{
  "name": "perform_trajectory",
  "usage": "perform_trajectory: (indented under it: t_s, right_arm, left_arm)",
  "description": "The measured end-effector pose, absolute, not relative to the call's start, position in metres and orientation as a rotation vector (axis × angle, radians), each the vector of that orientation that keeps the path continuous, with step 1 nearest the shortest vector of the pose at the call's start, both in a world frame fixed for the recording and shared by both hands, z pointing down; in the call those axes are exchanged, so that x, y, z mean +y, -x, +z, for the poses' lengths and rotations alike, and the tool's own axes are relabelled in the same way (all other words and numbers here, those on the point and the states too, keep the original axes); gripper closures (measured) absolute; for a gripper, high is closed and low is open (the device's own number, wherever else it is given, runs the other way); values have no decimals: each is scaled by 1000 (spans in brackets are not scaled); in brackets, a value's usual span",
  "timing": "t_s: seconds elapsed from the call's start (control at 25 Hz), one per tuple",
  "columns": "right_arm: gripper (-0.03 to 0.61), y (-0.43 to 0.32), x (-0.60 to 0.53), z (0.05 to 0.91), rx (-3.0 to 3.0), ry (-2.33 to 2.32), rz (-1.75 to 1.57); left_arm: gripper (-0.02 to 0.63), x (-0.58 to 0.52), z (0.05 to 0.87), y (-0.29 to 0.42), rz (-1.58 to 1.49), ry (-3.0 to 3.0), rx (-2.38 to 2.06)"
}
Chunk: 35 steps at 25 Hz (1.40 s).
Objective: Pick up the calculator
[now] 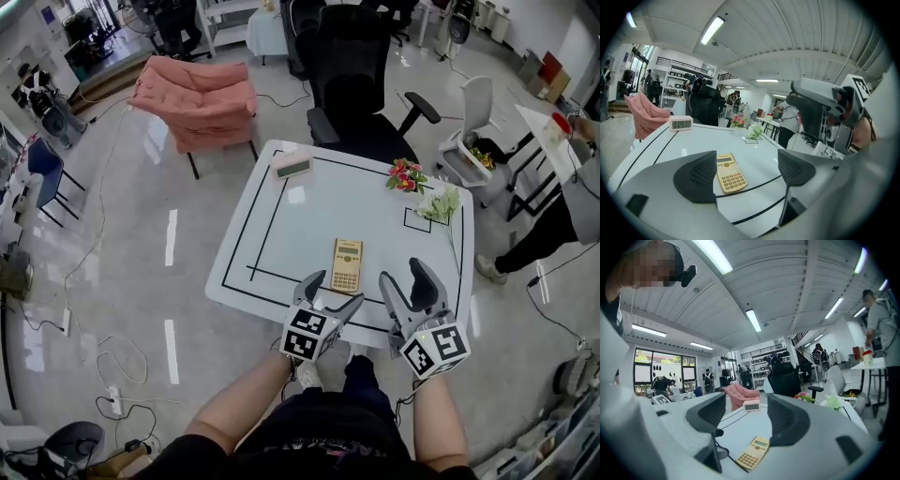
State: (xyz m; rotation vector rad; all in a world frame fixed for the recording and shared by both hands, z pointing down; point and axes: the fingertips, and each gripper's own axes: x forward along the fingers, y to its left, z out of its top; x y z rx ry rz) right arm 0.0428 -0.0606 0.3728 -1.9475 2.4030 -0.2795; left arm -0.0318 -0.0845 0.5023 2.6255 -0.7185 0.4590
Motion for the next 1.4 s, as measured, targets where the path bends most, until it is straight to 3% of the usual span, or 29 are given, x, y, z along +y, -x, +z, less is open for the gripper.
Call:
perform_trajectory:
  t_s: [1.4]
  right_arm:
    - [313, -95, -155, 494, 2566, 1714, -729]
  left_arm:
    - [202, -125, 649, -13, 926, -2286, -1011]
